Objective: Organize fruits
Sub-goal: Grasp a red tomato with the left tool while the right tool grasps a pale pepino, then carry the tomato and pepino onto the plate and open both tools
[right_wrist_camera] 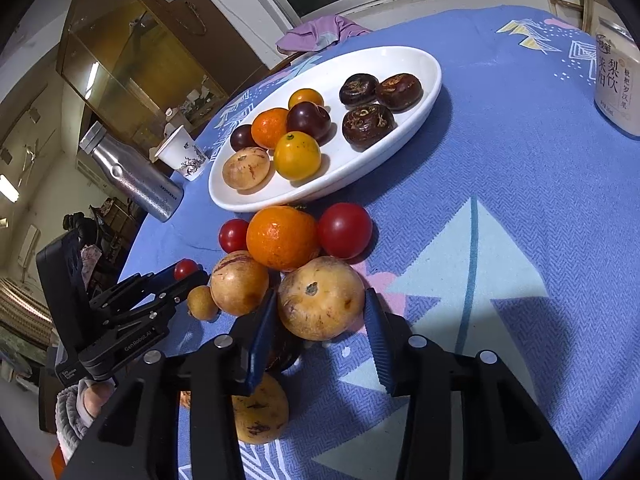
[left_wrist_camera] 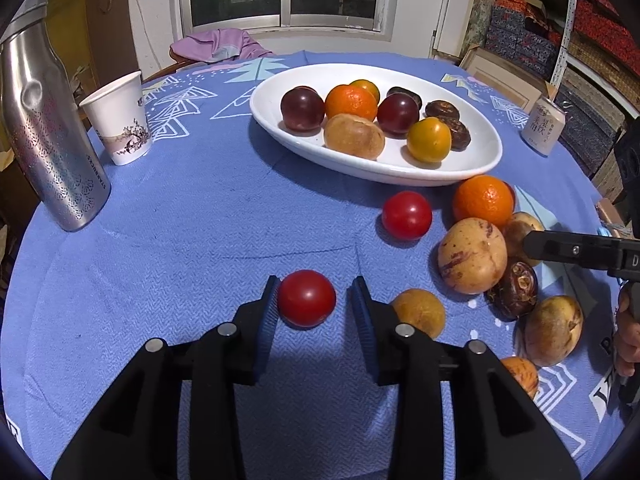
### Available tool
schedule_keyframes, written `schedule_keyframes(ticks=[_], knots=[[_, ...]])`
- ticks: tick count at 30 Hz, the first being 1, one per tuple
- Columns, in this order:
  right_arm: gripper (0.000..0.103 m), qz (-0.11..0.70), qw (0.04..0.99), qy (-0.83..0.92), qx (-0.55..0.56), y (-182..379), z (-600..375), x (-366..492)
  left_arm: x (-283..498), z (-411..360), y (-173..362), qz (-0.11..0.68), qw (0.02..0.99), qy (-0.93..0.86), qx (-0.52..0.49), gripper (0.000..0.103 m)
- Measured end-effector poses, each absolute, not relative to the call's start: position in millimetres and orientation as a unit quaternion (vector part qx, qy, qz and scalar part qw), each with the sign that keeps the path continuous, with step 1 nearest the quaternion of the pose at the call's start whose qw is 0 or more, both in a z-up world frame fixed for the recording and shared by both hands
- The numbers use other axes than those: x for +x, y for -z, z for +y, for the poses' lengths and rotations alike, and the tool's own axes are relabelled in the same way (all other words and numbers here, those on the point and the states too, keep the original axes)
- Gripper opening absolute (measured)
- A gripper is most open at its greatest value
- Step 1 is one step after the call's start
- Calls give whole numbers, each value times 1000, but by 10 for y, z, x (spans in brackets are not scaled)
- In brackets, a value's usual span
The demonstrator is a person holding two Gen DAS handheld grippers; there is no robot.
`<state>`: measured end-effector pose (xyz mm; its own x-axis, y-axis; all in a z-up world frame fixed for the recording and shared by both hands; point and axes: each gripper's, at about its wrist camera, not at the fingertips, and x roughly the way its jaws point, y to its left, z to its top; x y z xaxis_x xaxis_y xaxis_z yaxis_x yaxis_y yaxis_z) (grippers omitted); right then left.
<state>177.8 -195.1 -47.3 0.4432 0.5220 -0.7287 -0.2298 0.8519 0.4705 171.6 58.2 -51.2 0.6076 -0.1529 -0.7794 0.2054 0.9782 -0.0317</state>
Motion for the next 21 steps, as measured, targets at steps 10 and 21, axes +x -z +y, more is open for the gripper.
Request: schedule_keyframes(ticks=[10, 21], knots=[[44, 472, 837, -221, 167, 423, -2080, 1748, 1639, 569, 465, 417, 904, 81, 41, 27], [44, 428, 851, -224, 206, 124, -2373, 1666, 1600, 473, 266, 397, 911, 105, 36, 26]])
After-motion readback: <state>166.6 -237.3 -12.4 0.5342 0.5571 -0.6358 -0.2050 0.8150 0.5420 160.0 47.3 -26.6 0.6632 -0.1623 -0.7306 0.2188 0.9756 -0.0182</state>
